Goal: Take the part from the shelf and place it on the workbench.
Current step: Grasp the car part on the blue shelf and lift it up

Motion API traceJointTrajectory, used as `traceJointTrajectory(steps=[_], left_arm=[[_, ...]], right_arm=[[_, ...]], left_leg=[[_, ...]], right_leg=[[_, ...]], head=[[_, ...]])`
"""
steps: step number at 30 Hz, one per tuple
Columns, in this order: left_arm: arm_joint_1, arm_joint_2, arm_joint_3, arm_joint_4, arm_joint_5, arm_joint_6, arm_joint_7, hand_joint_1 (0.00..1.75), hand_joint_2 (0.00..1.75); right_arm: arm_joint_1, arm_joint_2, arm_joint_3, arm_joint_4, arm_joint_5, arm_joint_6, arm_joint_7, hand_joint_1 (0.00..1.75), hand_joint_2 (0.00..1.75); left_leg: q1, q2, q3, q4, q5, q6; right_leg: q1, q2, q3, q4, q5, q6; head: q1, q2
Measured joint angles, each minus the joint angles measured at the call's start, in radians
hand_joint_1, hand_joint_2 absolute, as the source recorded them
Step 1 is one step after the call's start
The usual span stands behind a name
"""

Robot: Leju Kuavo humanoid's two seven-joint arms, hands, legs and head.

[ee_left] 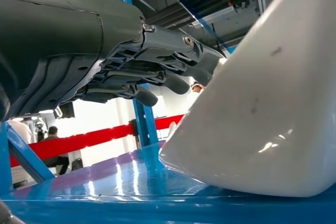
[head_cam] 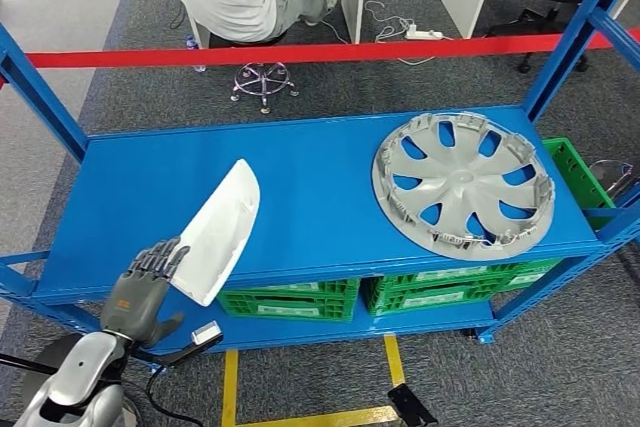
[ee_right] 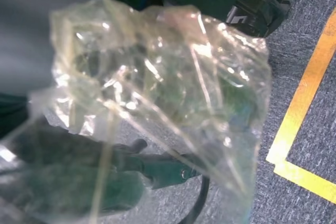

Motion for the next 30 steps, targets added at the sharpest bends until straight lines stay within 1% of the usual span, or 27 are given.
traceJointTrajectory(steps=[4, 5, 6, 8, 9, 10, 14, 19, 24, 30], left_arm=[[-0.009, -0.008, -0.004, 0.007, 0.0, 0.004, -0.012, 0.0, 1.75], [-0.011, -0.01, -0.006, 0.009, 0.0, 0.005, -0.014, 0.07, 1.75], [-0.013, -0.013, -0.007, 0.011, 0.0, 0.005, -0.016, 0.45, 1.75], [-0.017, -0.017, -0.01, 0.015, 0.0, 0.006, -0.019, 1.32, 1.75], [-0.019, -0.018, -0.011, 0.017, 0.0, 0.006, -0.02, 1.68, 1.75], [-0.02, -0.02, -0.012, 0.019, 0.0, 0.006, -0.021, 1.73, 1.75], [-0.025, -0.024, -0.017, 0.025, 0.0, 0.011, -0.029, 1.62, 1.75], [-0.026, -0.029, -0.023, 0.033, 0.001, 0.016, -0.033, 1.59, 1.75], [-0.03, -0.032, -0.025, 0.035, 0.003, 0.025, -0.035, 1.74, 1.75], [-0.032, -0.035, -0.027, 0.035, 0.009, 0.044, -0.041, 1.75, 1.75]], right_arm=[[0.0, 0.0, 0.007, 0.0, -0.003, 0.002, 0.0, 0.0, 0.0], [0.0, 0.0, 0.009, 0.0, -0.004, 0.002, 0.0, 0.0, 0.0], [0.0, 0.0, 0.011, 0.0, -0.004, 0.002, 0.0, 0.0, 0.0], [0.0, 0.0, 0.016, 0.0, -0.004, 0.003, 0.0, 0.0, 0.0], [0.0, 0.001, 0.017, 0.0, -0.005, 0.003, 0.0, 0.0, 0.0], [0.0, 0.001, 0.019, 0.0, -0.005, 0.003, 0.0, 0.0, 0.0], [-0.001, 0.001, 0.025, 0.0, -0.007, 0.004, 0.0, 0.0, 0.0], [-0.001, 0.001, 0.032, 0.0, -0.01, 0.005, 0.0, 0.0, 0.0], [-0.001, 0.001, 0.037, 0.0, -0.012, 0.005, 0.001, 0.0, 0.0], [-0.001, 0.001, 0.044, 0.0, -0.018, 0.004, 0.001, 0.0, 0.0]], left_leg=[[0.0, 0.0, 0.0, 0.0, 0.0, 0.0], [0.0, 0.0, 0.0, 0.0, 0.0, 0.0], [0.0, 0.0, 0.0, 0.0, 0.0, 0.0], [0.0, 0.0, 0.0, 0.0, 0.0, 0.0], [0.0, 0.0, 0.0, 0.0, 0.0, 0.0], [0.0, 0.0, 0.0, 0.0, 0.0, 0.0], [0.0, 0.0, 0.0, 0.0, 0.0, 0.0], [0.0, 0.0, 0.0, 0.0, 0.0, 0.0], [0.0, 0.0, 0.0, 0.0, 0.0, 0.0], [0.0, 0.0, -0.001, 0.0, 0.0, 0.0]], right_leg=[[0.0, 0.0, 0.0, 0.0, 0.0, 0.0], [0.0, 0.0, 0.0, 0.0, 0.0, 0.0], [0.0, 0.0, 0.0, 0.0, 0.0, 0.0], [0.0, 0.0, 0.0, 0.0, 0.0, 0.0], [0.0, 0.0, 0.0, 0.0, 0.0, 0.0], [0.0, 0.0, 0.0, 0.0, 0.0, 0.0], [0.0, 0.0, 0.0, 0.0, 0.0, 0.0], [0.0, 0.0, -0.001, 0.001, 0.0, 0.0], [0.0, 0.0, -0.001, 0.001, 0.0, 0.0], [0.0, 0.001, -0.001, 0.001, 0.0, 0.0]], head=[[0.0, 0.0], [0.0, 0.0], [0.0, 0.0], [0.0, 0.0], [0.0, 0.0], [0.0, 0.0], [0.0, 0.0], [0.0, 0.0], [0.0, 0.0], [0.0, 0.0]])
